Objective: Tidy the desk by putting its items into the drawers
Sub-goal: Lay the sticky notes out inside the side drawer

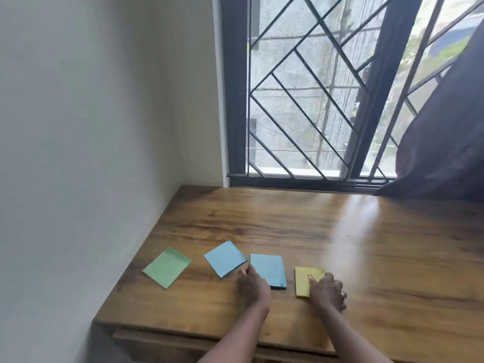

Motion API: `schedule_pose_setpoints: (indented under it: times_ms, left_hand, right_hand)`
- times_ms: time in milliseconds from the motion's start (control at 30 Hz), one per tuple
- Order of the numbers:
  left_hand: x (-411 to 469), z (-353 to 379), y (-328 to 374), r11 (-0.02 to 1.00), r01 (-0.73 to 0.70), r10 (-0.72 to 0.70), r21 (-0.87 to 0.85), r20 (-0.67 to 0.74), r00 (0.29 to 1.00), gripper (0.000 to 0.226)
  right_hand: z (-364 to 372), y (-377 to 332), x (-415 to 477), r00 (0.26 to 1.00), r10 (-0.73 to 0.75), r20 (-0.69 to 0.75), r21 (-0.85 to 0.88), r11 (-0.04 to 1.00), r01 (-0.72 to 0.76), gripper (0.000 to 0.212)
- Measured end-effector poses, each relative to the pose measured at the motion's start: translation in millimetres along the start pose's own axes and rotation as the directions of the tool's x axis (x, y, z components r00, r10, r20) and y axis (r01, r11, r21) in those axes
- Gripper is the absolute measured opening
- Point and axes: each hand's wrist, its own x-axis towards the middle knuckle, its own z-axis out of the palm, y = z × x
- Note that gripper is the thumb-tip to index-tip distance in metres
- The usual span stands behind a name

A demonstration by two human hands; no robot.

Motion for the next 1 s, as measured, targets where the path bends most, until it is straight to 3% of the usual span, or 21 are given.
schedule_pose_setpoints:
  times_ms: [233, 300, 433, 500, 600, 700, 833, 933, 1000]
  left_hand:
    - [-23.6, 0.9, -27.0, 0.993, -0.115, 0.114, -0.002, -0.101, 0.988, 0.042]
    - [-36.6, 4.5, -44.4, 0.991, -0.136, 0.130, -0.016, -0.198, 0.972, 0.044]
    - [-72.9, 11.6, -68.8, 0.995, -0.096, 0.088, -0.011, -0.315, 0.945, 0.053]
    - [-94.3, 13.3, -78.8, 0.999, -0.047, 0.044, -0.003, -0.324, 0.945, 0.056]
    - [-116.0, 16.2, -87.1, 0.988, 0.060, -0.103, -0.142, -0.319, 0.942, 0.066]
    - [-126.8, 17.2, -92.0, 0.947, 0.195, -0.259, -0.255, -0.249, 0.933, 0.085]
    - [-125.3, 18.6, -98.6, 0.875, 0.309, -0.370, -0.372, -0.104, 0.923, 0.098]
    - [-121.2, 20.1, -97.3, 0.863, 0.302, -0.369, -0.405, -0.099, 0.924, 0.093]
    - [-117.3, 23.0, -95.2, 0.928, 0.173, -0.262, -0.328, -0.248, 0.933, 0.085]
  right_hand:
    - [2.8, 27.6, -28.9, 0.977, -0.180, -0.118, -0.103, 0.980, 0.168, 0.042]
    - [8.2, 47.7, -42.5, 0.945, -0.305, -0.116, -0.157, 0.945, 0.286, 0.043]
    - [22.7, 96.0, -64.0, 0.726, -0.680, -0.102, -0.241, 0.725, 0.645, 0.043]
    - [23.1, 114.9, -79.7, 0.566, -0.824, -0.042, -0.341, 0.544, 0.767, 0.039]
    - [30.2, 134.2, -92.3, 0.415, -0.900, 0.133, -0.353, 0.349, 0.868, 0.048]
    - [37.6, 143.8, -100.3, 0.436, -0.845, 0.309, -0.333, 0.334, 0.882, 0.051]
    - [34.7, 141.5, -104.8, 0.470, -0.823, 0.319, -0.328, 0.370, 0.869, 0.058]
    - [33.9, 140.7, -108.3, 0.476, -0.833, 0.281, -0.301, 0.394, 0.868, 0.058]
    - [39.8, 141.4, -111.9, 0.490, -0.839, 0.237, -0.292, 0.420, 0.859, 0.054]
